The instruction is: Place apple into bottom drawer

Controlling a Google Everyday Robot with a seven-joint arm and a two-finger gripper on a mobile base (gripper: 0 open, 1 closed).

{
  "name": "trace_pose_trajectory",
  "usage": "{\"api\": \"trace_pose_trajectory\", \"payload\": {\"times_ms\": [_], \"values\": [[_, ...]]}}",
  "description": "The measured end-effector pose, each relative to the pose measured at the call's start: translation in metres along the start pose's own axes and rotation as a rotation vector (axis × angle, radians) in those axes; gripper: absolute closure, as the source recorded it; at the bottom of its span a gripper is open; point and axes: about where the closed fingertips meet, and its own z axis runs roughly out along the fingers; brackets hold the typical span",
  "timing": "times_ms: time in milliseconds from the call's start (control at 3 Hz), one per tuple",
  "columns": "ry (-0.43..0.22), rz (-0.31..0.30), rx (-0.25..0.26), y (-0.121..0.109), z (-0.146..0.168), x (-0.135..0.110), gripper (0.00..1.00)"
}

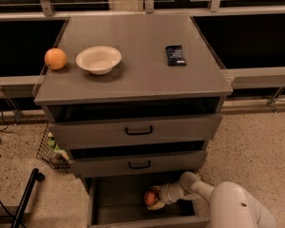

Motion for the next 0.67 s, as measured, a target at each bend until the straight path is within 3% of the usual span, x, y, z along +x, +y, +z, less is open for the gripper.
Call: {"api": "trace_pose_trajectory", "payload": {"times_ms": [333, 667], "values": [[0.0, 0.0, 0.0, 0.0001, 0.0001, 0.0, 0.0], [0.0, 0.0, 0.0, 0.0001, 0.0001, 0.0, 0.0]]}}
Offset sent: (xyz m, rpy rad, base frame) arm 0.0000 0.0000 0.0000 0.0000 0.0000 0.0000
